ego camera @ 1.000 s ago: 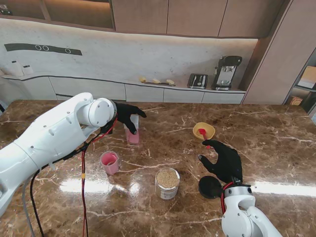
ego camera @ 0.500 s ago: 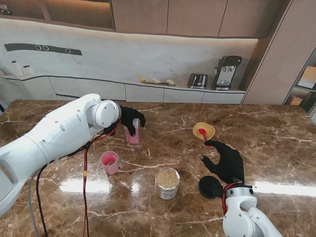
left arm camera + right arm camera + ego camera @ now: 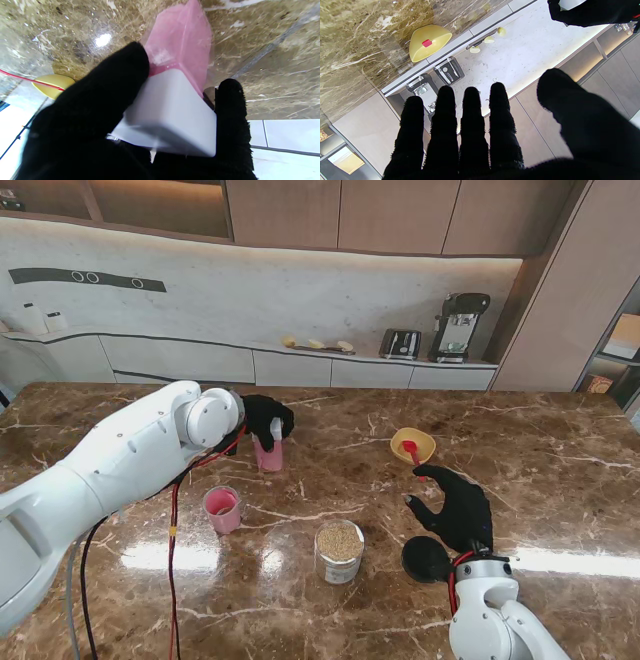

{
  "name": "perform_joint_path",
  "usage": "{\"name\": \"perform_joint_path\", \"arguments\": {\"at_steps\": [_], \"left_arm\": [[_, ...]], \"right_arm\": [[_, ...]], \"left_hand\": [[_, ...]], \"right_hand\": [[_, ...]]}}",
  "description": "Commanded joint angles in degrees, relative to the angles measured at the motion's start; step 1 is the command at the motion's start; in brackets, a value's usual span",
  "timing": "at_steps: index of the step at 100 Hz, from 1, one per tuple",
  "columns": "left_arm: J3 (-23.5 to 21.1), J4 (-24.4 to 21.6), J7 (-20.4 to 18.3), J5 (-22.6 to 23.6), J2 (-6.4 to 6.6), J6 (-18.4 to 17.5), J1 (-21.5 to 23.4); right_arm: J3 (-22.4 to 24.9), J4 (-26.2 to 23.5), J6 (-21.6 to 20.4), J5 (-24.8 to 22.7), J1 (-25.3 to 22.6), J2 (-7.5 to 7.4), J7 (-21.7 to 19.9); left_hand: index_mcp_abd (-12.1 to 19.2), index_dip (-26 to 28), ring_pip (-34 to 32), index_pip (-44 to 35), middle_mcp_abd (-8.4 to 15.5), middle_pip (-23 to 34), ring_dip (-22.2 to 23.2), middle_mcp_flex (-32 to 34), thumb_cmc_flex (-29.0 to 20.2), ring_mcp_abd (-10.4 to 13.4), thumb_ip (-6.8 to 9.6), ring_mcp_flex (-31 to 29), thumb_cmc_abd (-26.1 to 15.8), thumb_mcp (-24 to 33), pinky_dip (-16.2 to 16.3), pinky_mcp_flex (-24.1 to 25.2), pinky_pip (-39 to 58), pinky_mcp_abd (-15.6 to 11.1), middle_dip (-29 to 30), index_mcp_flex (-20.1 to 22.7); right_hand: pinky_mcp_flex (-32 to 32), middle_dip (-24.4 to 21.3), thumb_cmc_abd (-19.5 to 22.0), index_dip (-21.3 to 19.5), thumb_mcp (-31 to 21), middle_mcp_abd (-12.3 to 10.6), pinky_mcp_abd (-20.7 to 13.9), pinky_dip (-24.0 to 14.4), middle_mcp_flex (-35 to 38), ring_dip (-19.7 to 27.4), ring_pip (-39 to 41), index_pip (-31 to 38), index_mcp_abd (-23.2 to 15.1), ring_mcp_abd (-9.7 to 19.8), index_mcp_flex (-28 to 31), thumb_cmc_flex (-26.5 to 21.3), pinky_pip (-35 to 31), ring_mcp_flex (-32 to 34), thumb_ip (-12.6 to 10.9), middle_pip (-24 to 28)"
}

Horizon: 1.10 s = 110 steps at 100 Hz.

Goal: Measure grain into the airtight container

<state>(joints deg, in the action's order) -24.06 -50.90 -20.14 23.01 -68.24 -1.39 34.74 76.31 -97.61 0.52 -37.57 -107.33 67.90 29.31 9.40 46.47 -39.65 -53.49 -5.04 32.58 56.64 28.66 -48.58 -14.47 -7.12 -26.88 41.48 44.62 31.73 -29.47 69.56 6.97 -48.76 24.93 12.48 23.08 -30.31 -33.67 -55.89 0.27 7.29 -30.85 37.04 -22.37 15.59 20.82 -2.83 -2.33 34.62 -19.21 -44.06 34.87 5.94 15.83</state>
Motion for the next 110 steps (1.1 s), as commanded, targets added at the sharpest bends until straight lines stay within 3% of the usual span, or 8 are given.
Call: {"name": "perform_joint_path", "arguments": {"at_steps": [1,6,12,27,37,63,81,110], "left_arm": [[0.3,1.1,-0.2,0.1,-0.09,-0.4,1.2],[-0.4,1.4,1.1,0.1,-0.24,-1.4,1.7],[-1.2,1.3,2.3,0.4,-0.31,-1.9,2.2],[-3.2,0.0,3.8,1.2,0.02,-2.2,3.3],[-5.2,-1.6,5.1,2.1,0.44,-2.6,4.2],[-9.5,-6.1,6.9,4.3,1.53,-4.2,6.1],[-15.3,-14.0,5.8,5.8,3.21,-3.8,9.0],[-24.6,-32.3,-2.0,6.4,6.31,-3.7,15.0]], "right_arm": [[-0.1,0.4,0.5,0.4,-0.4,0.25,-0.6],[-0.2,0.4,0.6,0.4,-0.3,0.26,-0.6],[-0.2,0.4,0.6,0.4,-0.3,0.25,-0.6],[-0.2,0.4,0.7,0.3,-0.1,0.25,-0.7],[-0.2,0.3,0.7,0.2,-0.1,0.25,-0.5],[-0.1,0.1,0.7,0.0,0.1,0.29,-0.2],[0.5,-0.8,0.7,-0.4,0.0,0.23,-0.4],[1.0,-4.2,-0.4,-2.3,-0.2,-0.01,-0.3]], "left_hand": [[-3.3,2.3,-3.4,-8.2,1.5,0.0,5.8,12.9,-12.0,-2.1,0.07,-9.1,-2.8,-0.6,-1.4,-4.5,5.4,0.6,-10.9,7.8],[-3.5,1.7,-1.2,-9.0,1.5,-3.8,8.7,19.0,-15.6,-3.6,0.68,-14.8,-3.8,-1.5,-1.7,-8.0,7.2,1.9,-13.7,12.3],[-3.5,0.7,0.5,-8.5,1.7,-4.5,9.4,21.0,-16.2,-4.2,0.73,-17.4,-3.4,-0.1,-2.6,-10.3,7.2,2.5,-13.4,15.1],[-4.2,-0.8,4.3,-7.7,2.6,-5.6,12.3,22.7,-14.9,-4.4,-0.50,-19.1,-2.0,6.7,-9.3,-11.0,7.6,4.3,-14.6,19.7],[-4.8,-1.4,6.6,-7.6,3.1,-6.0,14.0,22.7,-15.1,-4.3,-0.91,-19.1,-1.7,8.3,-12.5,-10.4,7.8,5.1,-15.2,21.7],[-5.1,-1.9,7.1,-7.5,3.7,-5.6,14.7,22.6,-15.1,-4.1,-0.90,-19.0,-1.6,9.0,-12.9,-9.9,7.9,5.6,-15.7,22.9],[-5.3,-2.1,7.5,-7.4,3.6,-5.6,15.1,22.4,-15.1,-4.3,-1.01,-18.9,-1.7,9.1,-12.6,-9.7,8.1,5.7,-15.7,23.0],[-5.5,-2.4,7.7,-7.1,3.5,-5.9,15.3,22.3,-15.1,-4.3,-1.09,-18.9,-2.0,8.7,-12.0,-9.6,8.2,5.6,-15.8,23.2]], "right_hand": [[-0.4,-0.6,0.7,0.2,0.0,0.0,0.1,-0.5,0.0,0.4,0.3,-0.9,-0.1,-0.4,-1.7,2.5,1.2,-1.0,-1.8,-0.4],[-0.4,-0.6,0.7,0.2,-0.1,0.0,0.1,-0.5,0.0,0.4,0.3,-0.9,-0.2,-0.4,-1.7,2.5,1.2,-1.0,-1.8,-0.4],[-0.4,-0.6,0.8,0.2,-0.1,0.1,0.1,-0.5,0.0,0.3,0.4,-0.9,-0.1,-0.5,-1.8,2.5,1.2,-1.0,-1.8,-0.4],[-0.4,-0.7,0.7,0.3,-0.1,0.1,0.1,-0.5,0.0,0.4,0.3,-0.9,-0.1,-0.4,-1.8,2.5,1.2,-1.0,-1.8,-0.4],[-0.5,-0.7,0.8,0.3,-0.1,0.0,0.1,-0.5,-0.1,0.4,0.3,-0.9,-0.1,-0.4,-1.8,2.5,1.2,-1.1,-1.8,-0.4],[-0.3,-0.7,0.8,0.2,-0.2,0.1,0.1,-0.5,0.0,0.4,0.4,-0.9,-0.1,-0.5,-1.7,2.4,1.2,-1.0,-1.8,-0.3],[0.4,-0.6,0.0,0.3,-0.1,0.2,-0.4,-0.5,0.1,0.3,0.6,-1.0,0.4,-0.4,-2.0,2.1,0.9,-0.6,-1.6,-0.2],[3.8,-0.7,-5.0,0.4,4.0,-0.1,-3.1,1.1,0.6,0.9,0.8,-1.6,2.6,0.3,-3.6,-0.1,0.1,1.4,-0.4,0.3]]}}
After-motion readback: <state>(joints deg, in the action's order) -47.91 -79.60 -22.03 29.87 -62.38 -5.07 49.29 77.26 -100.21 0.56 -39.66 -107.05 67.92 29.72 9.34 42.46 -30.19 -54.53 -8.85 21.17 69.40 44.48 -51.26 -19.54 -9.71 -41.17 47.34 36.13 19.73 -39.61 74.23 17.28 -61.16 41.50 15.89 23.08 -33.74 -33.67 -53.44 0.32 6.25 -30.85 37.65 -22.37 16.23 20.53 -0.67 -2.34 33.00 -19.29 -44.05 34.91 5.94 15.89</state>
